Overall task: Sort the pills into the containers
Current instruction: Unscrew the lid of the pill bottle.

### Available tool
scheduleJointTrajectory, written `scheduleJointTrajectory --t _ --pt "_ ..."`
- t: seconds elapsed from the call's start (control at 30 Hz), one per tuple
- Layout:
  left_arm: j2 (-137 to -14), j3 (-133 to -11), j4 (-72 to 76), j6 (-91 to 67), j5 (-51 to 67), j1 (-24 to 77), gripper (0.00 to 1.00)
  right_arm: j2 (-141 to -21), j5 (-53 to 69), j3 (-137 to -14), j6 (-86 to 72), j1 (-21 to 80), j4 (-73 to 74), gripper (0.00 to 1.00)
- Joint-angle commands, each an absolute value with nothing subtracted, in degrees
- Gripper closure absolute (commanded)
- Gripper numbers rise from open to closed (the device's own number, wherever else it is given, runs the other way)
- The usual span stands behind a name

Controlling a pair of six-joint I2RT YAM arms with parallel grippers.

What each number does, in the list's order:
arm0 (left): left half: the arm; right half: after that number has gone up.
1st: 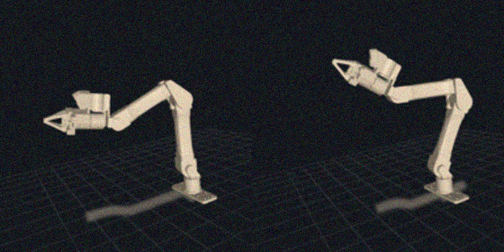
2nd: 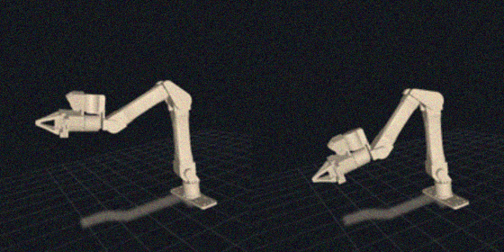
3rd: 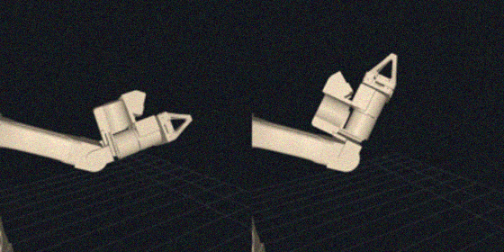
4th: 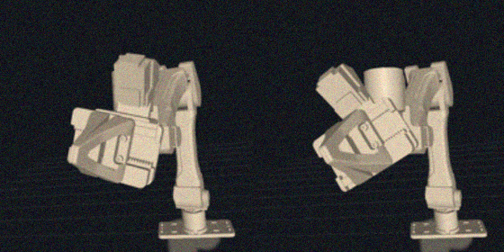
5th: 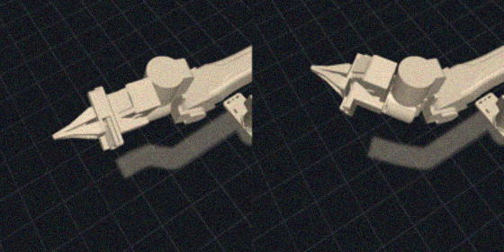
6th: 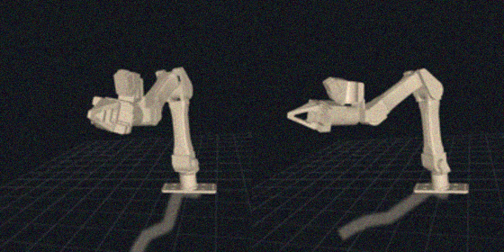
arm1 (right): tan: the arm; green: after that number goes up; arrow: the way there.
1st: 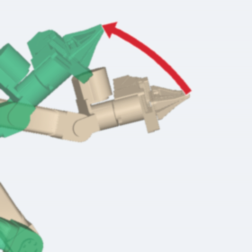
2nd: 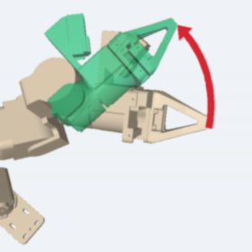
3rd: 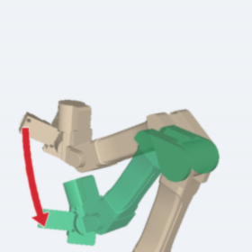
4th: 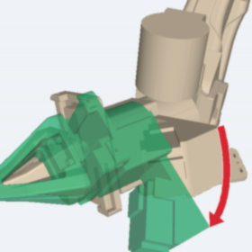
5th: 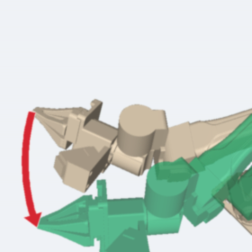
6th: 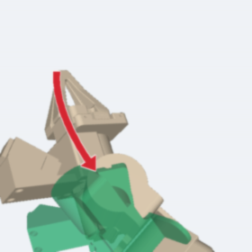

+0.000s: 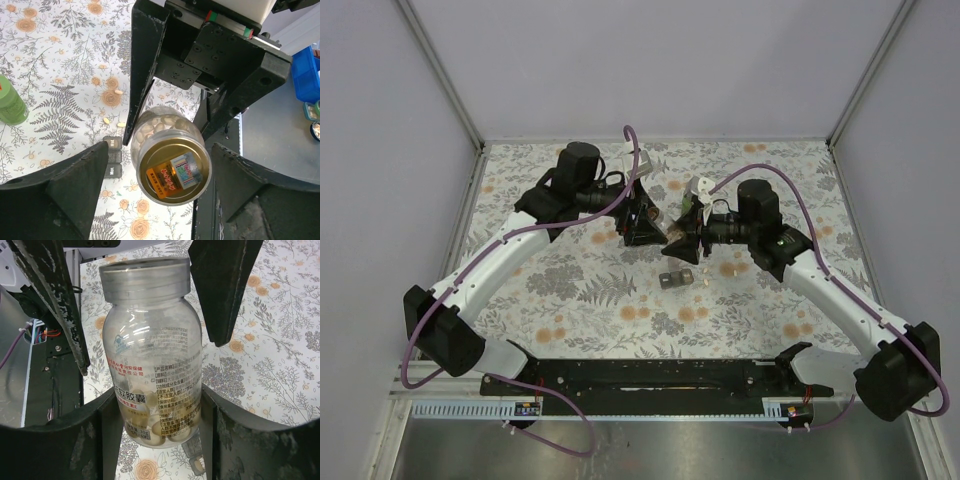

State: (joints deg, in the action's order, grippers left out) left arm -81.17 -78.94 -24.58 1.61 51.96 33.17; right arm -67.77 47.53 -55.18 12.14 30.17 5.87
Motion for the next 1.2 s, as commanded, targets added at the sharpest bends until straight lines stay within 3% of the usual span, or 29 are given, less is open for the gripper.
scheduleJointTrajectory --t 0.0,0.17,0.43,0.8,1.17 --pt "-80.3 -81.4 -24.8 3.8 50.5 33.2 0.09 -65.7 48.4 -56.1 12.6 30.4 4.9 0.94" --pt "-78.4 -82.8 -26.2 5.0 50.1 30.9 0.01 -65.1 47.6 -55.6 13.7 30.5 6.1 0.96" --pt "-75.1 -87.2 -35.8 14.2 51.5 27.5 0.01 -64.6 46.5 -55.3 15.6 30.4 8.6 0.97" --pt "-78.6 -95.1 -53.2 44.5 60.7 29.2 0.06 -65.7 50.2 -57.0 17.2 30.5 12.6 0.97" --pt "-82.7 -94.7 -55.7 54.1 62.0 32.9 0.14 -65.8 51.1 -56.8 17.8 30.5 13.1 0.97"
